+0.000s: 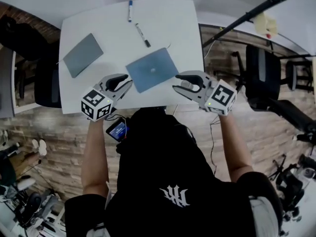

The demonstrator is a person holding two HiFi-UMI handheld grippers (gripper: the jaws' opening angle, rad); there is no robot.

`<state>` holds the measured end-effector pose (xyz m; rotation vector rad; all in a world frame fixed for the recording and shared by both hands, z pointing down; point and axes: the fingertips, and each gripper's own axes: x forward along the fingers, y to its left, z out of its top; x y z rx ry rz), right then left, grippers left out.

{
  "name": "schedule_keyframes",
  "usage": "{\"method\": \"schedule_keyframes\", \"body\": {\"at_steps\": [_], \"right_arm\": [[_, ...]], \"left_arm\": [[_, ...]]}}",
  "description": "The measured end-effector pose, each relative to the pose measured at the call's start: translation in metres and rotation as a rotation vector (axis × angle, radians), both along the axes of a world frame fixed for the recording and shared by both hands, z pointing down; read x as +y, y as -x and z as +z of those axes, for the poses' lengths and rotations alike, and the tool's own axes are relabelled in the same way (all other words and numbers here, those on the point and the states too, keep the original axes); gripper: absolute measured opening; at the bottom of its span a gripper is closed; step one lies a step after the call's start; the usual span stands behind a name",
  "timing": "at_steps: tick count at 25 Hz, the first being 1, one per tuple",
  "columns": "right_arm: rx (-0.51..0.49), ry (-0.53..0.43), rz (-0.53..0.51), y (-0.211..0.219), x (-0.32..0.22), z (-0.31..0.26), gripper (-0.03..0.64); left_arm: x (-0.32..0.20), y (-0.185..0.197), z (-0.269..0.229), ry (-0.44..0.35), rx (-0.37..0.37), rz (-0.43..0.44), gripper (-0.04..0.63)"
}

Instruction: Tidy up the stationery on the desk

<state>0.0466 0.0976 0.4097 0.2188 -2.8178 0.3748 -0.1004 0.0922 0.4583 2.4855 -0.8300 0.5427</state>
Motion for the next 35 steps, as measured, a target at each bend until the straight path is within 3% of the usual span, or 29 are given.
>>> {"method": "schedule_keyframes", "body": {"at_steps": [5, 10, 14, 19, 25, 30, 35], "right_arm": [[0.071, 0.021, -0.029, 0.023, -0.02, 0.022, 0.143], [0.091, 0.042, -0.014, 0.031, -0.04, 0.023, 0.144], [0.158, 0.045, -0.032, 0.035, -0.051, 0.039, 0.144], [0.257, 0.01, -0.119, 0.043, -0.069, 0.059, 0.164], [0.324, -0.05, -0.273, 0.071, -0.098, 0.087, 0.198], [0.479, -0.121, -0.435, 0.077, -0.117, 0.132, 0.233], [0.565, -0.12, -0.531, 0.072, -0.125, 0.163, 0.245]], "left_arm": [[-0.029, 0.009, 0.032, 0.032, -0.054, 0.016, 0.118], [-0.048, 0.015, 0.079, 0.104, -0.162, 0.09, 0.153], [-0.061, 0.015, 0.093, 0.132, -0.149, 0.113, 0.16], [-0.069, 0.007, 0.099, 0.135, -0.145, 0.131, 0.163], [-0.07, 0.007, 0.113, 0.171, -0.205, 0.142, 0.172], [-0.073, 0.007, 0.128, 0.194, -0.253, 0.131, 0.179], [-0.077, 0.004, 0.135, 0.202, -0.295, 0.139, 0.181]]}}
